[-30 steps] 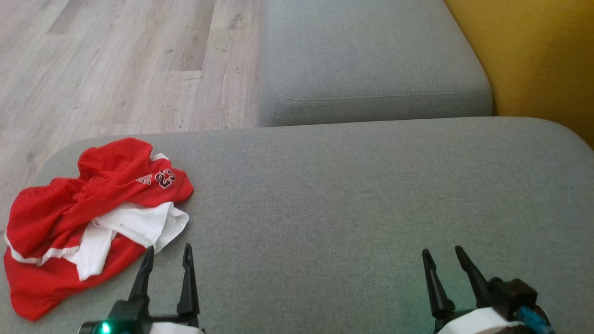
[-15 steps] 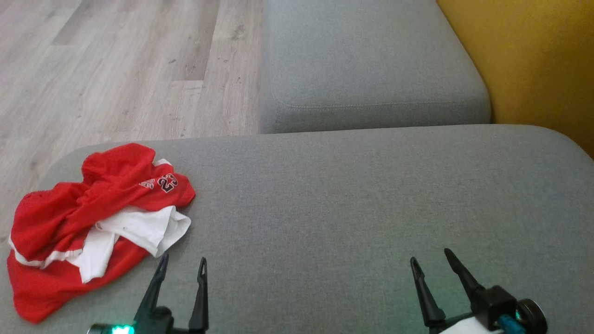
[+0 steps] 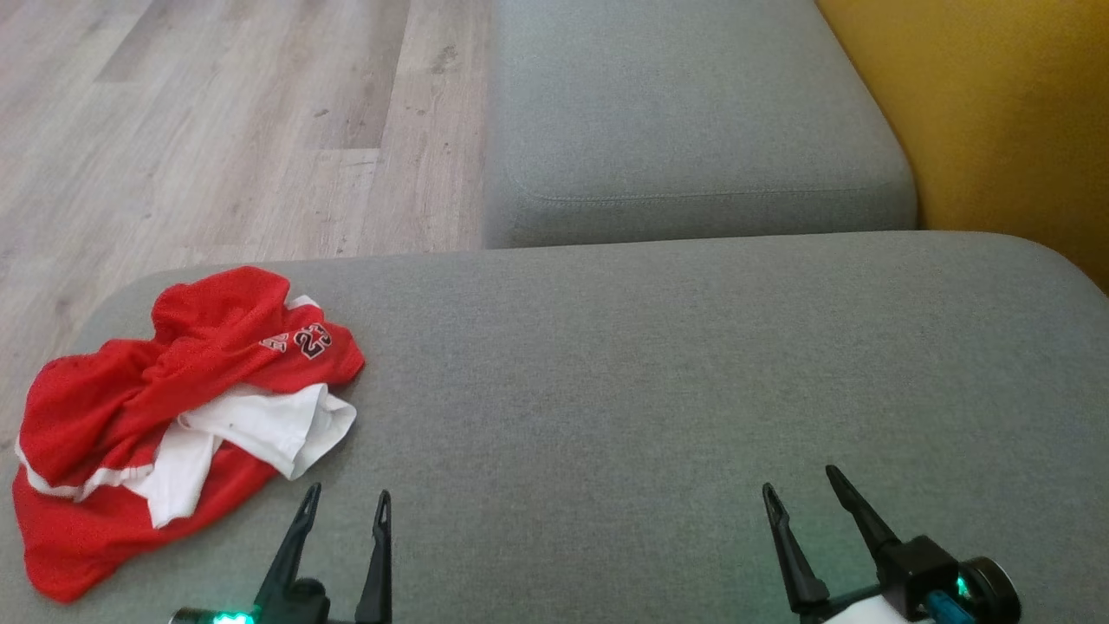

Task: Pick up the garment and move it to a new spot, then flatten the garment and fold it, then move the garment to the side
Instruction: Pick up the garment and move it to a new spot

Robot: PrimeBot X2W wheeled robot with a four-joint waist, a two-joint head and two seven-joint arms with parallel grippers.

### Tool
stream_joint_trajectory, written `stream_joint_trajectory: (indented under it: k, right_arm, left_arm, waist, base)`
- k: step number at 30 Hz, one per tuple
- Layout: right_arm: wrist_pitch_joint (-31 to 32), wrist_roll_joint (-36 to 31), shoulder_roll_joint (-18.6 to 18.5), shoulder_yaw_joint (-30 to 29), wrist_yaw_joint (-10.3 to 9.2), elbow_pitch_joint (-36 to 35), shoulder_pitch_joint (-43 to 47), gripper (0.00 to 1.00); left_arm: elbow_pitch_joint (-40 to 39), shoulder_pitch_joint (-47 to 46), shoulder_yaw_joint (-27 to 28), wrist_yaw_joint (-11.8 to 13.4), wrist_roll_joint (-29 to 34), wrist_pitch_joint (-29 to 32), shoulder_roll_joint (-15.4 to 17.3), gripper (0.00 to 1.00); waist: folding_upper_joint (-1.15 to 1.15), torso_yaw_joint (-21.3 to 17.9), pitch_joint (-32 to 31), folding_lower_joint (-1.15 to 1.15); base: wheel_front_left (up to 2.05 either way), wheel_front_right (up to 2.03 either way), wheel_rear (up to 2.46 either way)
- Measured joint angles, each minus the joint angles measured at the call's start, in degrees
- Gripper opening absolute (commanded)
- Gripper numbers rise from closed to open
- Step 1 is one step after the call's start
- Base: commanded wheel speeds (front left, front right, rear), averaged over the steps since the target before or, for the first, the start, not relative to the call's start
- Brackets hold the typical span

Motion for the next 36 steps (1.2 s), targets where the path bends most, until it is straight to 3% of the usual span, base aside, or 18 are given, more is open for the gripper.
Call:
stream_joint_trajectory:
  k: [9, 28, 36]
  right_arm:
    - [0.0, -0.5, 0.0, -0.9, 0.00, -0.5, 1.0, 1.00]
    - [0.0, 0.6, 0.0, -1.2, 0.00, -0.7, -1.8, 1.00]
    - [0.0, -0.1, 0.0, -1.8, 0.00, -0.7, -2.4, 1.00]
  left_arm:
    - [1.4, 0.0, 0.5, -0.5, 0.0, 0.0, -0.2, 1.00]
    - [0.5, -1.7, 3.3, 0.7, 0.9, 0.0, 0.6, 1.00]
    - [-5.7, -2.8, 5.7, 1.4, 0.8, 0.0, 0.6, 1.00]
  waist:
    - [0.00, 3.7, 0.8, 0.00]
    - [0.00, 20.0, 5.1, 0.00]
    - [0.00, 22.6, 8.9, 0.00]
  base:
    - [0.00, 0.00, 0.00]
    - [0.00, 0.00, 0.00]
    - [0.00, 0.00, 0.00]
